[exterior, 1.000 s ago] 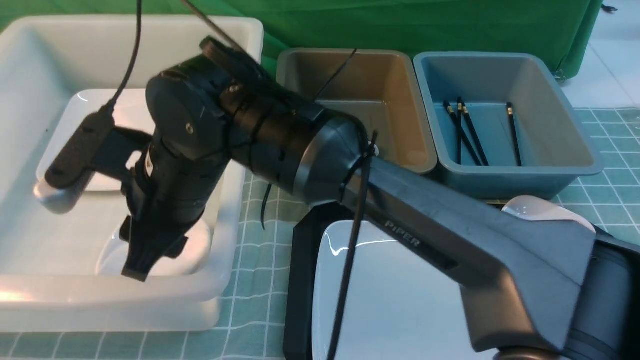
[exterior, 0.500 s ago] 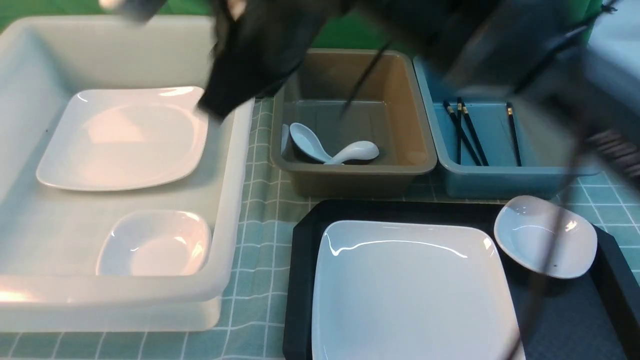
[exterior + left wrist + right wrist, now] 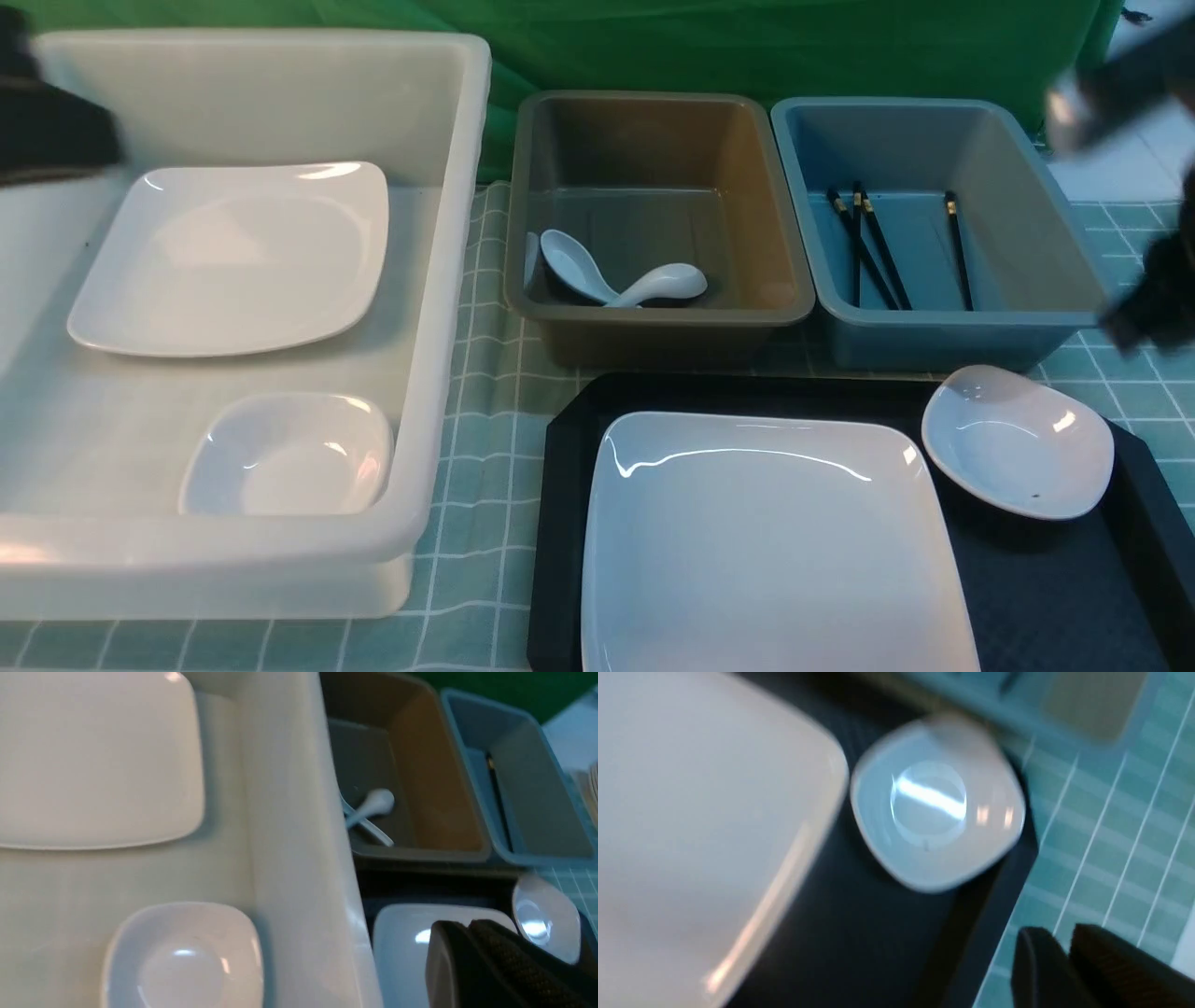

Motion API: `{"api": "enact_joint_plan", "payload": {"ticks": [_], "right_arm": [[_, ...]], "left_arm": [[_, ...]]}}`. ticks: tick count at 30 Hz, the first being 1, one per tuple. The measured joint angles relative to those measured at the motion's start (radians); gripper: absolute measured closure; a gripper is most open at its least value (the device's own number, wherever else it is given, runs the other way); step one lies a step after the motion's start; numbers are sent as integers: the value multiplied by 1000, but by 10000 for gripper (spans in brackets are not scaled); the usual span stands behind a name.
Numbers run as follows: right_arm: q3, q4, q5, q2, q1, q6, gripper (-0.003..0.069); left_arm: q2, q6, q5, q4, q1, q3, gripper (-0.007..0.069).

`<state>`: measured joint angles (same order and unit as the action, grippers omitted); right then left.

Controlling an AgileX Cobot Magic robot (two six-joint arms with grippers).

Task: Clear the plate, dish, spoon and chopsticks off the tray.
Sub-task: Use the right arm to grab a small plate from the dinner plate

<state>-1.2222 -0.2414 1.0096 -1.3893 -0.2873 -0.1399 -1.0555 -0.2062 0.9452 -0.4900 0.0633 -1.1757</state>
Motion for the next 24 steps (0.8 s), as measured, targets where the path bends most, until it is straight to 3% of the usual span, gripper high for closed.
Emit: {"api": "enact_joint_plan", "payload": {"ticks": [4,6,11,24], "right_arm": [[227,12,-230,-22,32,-8,201],[272,21,-308,-47,32,-8,158],[303,26,-410,-152,32,-8,128],[303,28,-574,-306,33,-12,125]], "left_arm": [[-102,24,-69,58,-222,28,613],[-145,61,-90,100,-306,28,613],[-222,104,-105,159,-423,29,613],[-234,266,-136,355,-431,29,613]]}}
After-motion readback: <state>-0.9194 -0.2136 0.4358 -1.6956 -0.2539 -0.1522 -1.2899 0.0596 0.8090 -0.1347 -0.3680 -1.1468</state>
